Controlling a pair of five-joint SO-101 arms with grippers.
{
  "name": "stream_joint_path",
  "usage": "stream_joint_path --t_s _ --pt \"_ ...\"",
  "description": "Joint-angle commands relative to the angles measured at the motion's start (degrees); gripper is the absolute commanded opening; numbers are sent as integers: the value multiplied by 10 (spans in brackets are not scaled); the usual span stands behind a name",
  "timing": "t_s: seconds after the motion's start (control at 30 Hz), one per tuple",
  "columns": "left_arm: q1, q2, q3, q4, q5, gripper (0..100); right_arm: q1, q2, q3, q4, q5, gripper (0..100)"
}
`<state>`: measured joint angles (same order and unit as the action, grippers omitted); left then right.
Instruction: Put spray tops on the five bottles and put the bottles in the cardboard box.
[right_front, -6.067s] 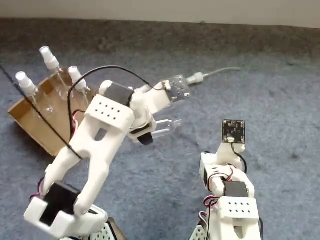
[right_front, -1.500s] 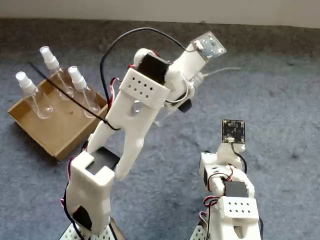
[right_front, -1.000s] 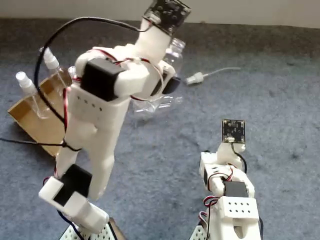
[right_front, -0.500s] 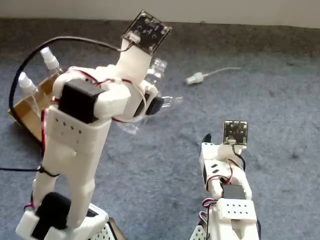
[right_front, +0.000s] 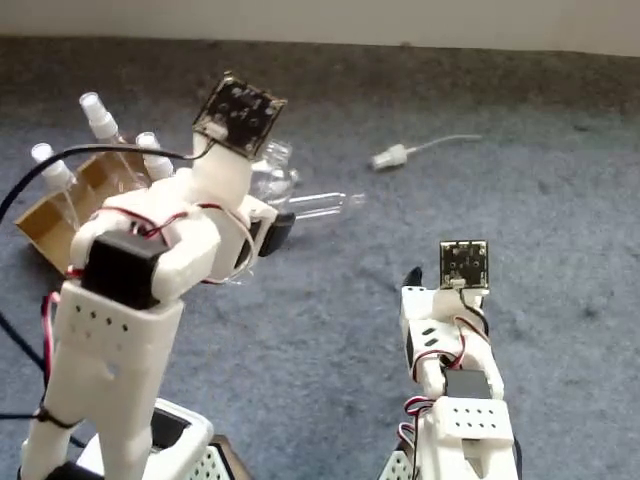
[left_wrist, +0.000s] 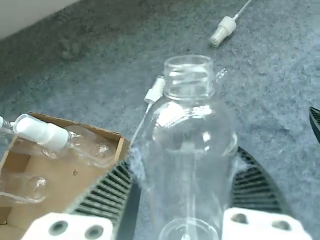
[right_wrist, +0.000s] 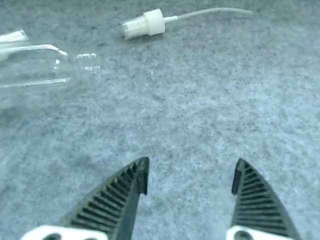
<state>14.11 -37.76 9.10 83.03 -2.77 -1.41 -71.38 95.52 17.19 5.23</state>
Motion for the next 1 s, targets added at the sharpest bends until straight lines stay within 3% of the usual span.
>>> stream_joint_path --t_s 0.0,0.17,0.4,0.63,0.83,0.97 --pt "-25 -92 102 -93 6 115 7 3 28 -13 7 253" --pt "-29 -155 222 -193 7 115 7 2 11 72 8 253" --pt "-27 -203 345 -318 8 112 28 6 -150 211 10 254" --pt "-25 -248 490 -497 14 112 63 56 -376 364 93 254" --pt "-24 -284 523 -527 132 115 72 218 -526 407 92 254" --pt "-24 -290 534 -528 135 115 72 321 -599 407 92 254"
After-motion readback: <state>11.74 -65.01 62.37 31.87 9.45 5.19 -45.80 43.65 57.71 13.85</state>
